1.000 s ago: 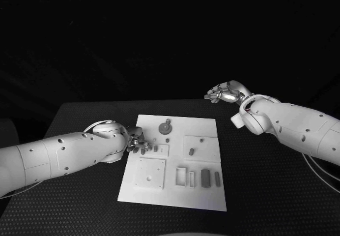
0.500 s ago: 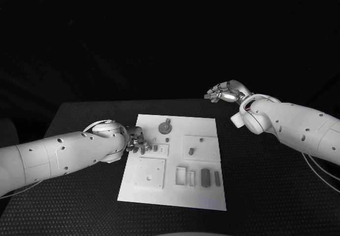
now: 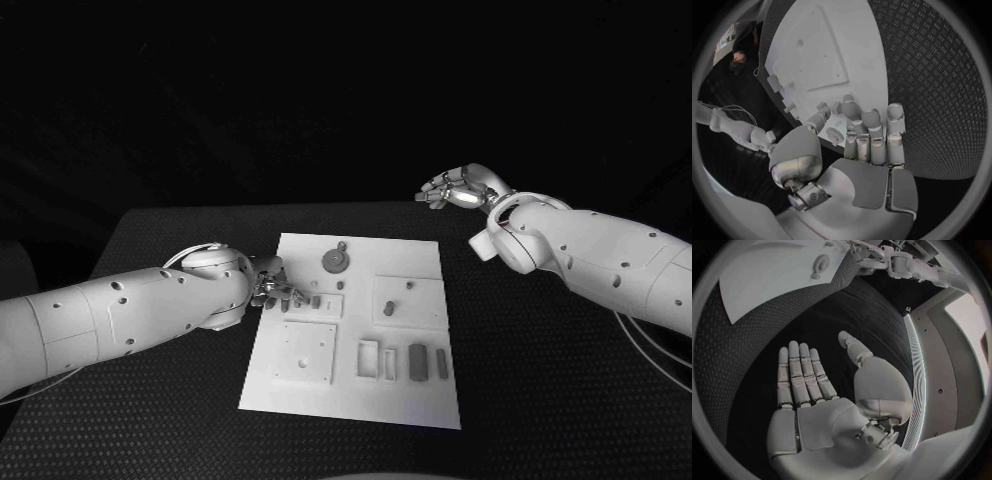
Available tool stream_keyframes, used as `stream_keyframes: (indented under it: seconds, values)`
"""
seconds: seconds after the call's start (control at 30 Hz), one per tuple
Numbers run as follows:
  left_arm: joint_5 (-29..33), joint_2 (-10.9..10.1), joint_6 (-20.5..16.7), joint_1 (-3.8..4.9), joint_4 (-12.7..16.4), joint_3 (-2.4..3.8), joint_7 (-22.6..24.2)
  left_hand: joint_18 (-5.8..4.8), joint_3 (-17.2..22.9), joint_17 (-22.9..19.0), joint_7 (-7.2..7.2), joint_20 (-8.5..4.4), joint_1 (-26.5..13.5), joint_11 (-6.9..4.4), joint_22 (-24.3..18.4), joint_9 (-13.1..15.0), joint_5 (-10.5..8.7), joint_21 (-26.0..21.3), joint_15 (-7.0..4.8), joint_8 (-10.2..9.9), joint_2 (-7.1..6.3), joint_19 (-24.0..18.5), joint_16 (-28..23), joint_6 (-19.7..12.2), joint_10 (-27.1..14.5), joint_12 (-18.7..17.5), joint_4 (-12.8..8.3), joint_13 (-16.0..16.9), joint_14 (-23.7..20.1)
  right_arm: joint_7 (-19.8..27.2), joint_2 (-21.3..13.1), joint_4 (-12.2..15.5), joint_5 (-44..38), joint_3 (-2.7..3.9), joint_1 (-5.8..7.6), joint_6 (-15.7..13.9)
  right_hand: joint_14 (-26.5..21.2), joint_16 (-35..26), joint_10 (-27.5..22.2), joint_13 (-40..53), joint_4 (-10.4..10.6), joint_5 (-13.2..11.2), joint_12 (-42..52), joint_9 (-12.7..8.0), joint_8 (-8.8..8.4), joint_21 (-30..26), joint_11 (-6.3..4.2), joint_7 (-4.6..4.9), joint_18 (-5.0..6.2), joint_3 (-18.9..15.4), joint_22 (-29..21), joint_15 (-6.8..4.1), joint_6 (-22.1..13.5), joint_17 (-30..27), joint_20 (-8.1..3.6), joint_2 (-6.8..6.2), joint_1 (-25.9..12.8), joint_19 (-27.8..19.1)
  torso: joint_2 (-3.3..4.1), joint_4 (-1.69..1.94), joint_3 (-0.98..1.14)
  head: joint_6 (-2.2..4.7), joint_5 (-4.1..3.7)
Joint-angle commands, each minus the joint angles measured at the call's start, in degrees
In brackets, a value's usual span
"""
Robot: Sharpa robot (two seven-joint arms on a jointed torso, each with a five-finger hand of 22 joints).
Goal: Assemble the parts on the task board
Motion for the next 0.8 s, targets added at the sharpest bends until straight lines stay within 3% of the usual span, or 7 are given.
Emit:
stream_keyframes:
  seconds: [0.03, 0.23, 0.57, 0.63, 0.73, 0.77, 0.8]
  values:
    - [0.6, -0.1, -1.7, -0.03, 0.2, 0.12, -0.1, 0.59, 0.4, -0.2, 0.08, -8.17, -0.5, -0.23, 1.0, 0.2, -0.23, 0.2, -0.5, -0.3, -1.43, 0.1, 0.4, -0.6, 0.0, 0.4, 1.6, -0.1, -0.1, 0.4, 0.0, 0.1, 0.0, 0.03, -0.03, 0.7, -0.4, 0.4, 0.4, -0.1, 0.1, 0.3, 0.2, -0.1, 0.27, -0.4, 0.06, 0.88, 0.58, 0.2, 0.1, 0.03, -0.2, -0.1, 0.23, -0.13, -0.4, 0.0, 0.0, 0.05, 0.01, 0.06, -0.03]
    - [2.5, -0.4, -2.8, -0.02, 0.2, 0.84, 0.2, 0.62, 1.6, -0.6, 0.22, -8.19, 0.0, -0.08, 1.0, 0.6, -0.21, 0.2, -0.61, -0.4, -3.36, 0.0, 0.3, -1.0, -0.2, 0.2, 4.7, -0.3, -0.4, 0.4, 0.0, 0.1, 0.0, 0.03, -0.03, 0.7, -0.4, 0.4, 0.4, -0.1, 0.1, 0.3, 0.2, -0.1, 0.27, -0.4, 0.07, 0.88, 0.58, 0.2, 0.1, 0.03, -0.2, -0.1, 0.24, -0.12, -0.4, 0.0, -0.03, 0.09, 0.02, 0.3, -0.03]
    - [12.9, -1.2, -8.0, 0.03, 0.3, 2.86, 6.0, 0.14, 1.2, -1.9, 1.35, -7.59, 2.3, 1.03, 0.7, 0.5, -0.15, -0.9, 0.15, -1.7, -3.11, -1.9, -1.8, -3.6, -2.2, -2.1, 5.0, -1.6, -2.6, 0.4, -0.1, 0.0, 0.0, 0.03, -0.04, 0.7, -0.4, 0.4, 0.4, -0.2, 0.1, 0.3, 0.3, -0.1, 0.28, -0.4, 0.07, 0.89, 0.59, 0.2, 0.1, 0.03, -0.2, -0.1, 0.25, -0.11, -0.4, 0.0, -0.01, 0.07, 0.06, 0.55, 0.02]
    - [15.9, -1.0, -11.0, 0.04, 0.3, 2.94, 8.2, -0.44, 0.8, -3.3, 2.91, -6.46, 4.5, 2.6, 0.1, 0.0, 0.02, -3.1, 1.77, -3.6, -2.0, -5.2, -4.7, -7.3, -6.0, -5.3, 3.4, -3.2, -6.1, 0.4, -0.1, 0.0, 0.0, 0.03, -0.04, 0.7, -0.4, 0.4, 0.4, -0.2, 0.1, 0.3, 0.3, -0.1, 0.29, -0.4, 0.07, 0.89, 0.6, 0.2, 0.1, 0.03, -0.2, -0.1, 0.26, -0.1, -0.4, 0.0, 0.0, 0.07, 0.04, 0.64, 0.0]
    - [16.9, -0.6, -14.2, 0.04, -0.2, 2.97, 13.4, -0.44, -0.6, -6.1, 5.12, -1.92, 8.7, 5.0, -1.4, -0.2, 0.08, -8.0, 6.24, -5.2, 0.52, -11.4, -10.4, -11.0, -11.2, -11.4, -0.7, -6.5, -11.3, 0.4, 0.0, 0.0, 0.0, 0.03, -0.04, 0.7, -0.4, 0.4, 0.4, -0.2, 0.1, 0.3, 0.3, -0.1, 0.29, -0.4, 0.07, 0.88, 0.6, 0.2, 0.1, 0.02, -0.1, -0.2, 0.26, -0.08, -0.4, 0.0, 0.04, 0.03, 0.04, 0.78, -0.07]
    - [17.4, -0.5, -14.8, 0.04, -0.3, 2.97, 15.3, -0.44, -0.7, -6.3, 5.32, -1.5, 9.5, 5.17, -1.5, -0.3, 0.51, -8.2, 6.62, -5.3, 0.86, -11.5, -11.0, -11.3, -11.5, -12.1, -1.5, -6.9, -11.5, 0.4, -0.1, 0.0, 0.0, 0.03, -0.04, 0.7, -0.4, 0.4, 0.4, -0.2, 0.1, 0.3, 0.3, -0.1, 0.29, -0.4, 0.07, 0.88, 0.61, 0.2, 0.1, 0.02, -0.1, -0.2, 0.26, -0.08, -0.4, 0.0, 0.04, 0.02, 0.05, 0.81, -0.08]
    - [17.7, -0.3, -15.8, 0.04, -0.5, 2.97, 17.4, -0.44, 0.2, -7.1, 6.0, -0.66, 13.5, 5.98, -1.6, -0.5, 2.34, -9.0, 7.65, -5.9, 2.01, -12.4, -12.8, -12.6, -13.5, -14.3, -4.6, -8.2, -13.0, 0.4, -0.1, 0.0, 0.0, 0.03, -0.04, 0.7, -0.4, 0.4, 0.4, -0.2, 0.1, 0.3, 0.3, -0.1, 0.29, -0.4, 0.07, 0.88, 0.61, 0.2, 0.1, 0.02, -0.1, -0.2, 0.26, -0.08, -0.4, 0.0, 0.04, 0.0, 0.04, 0.88, -0.13]
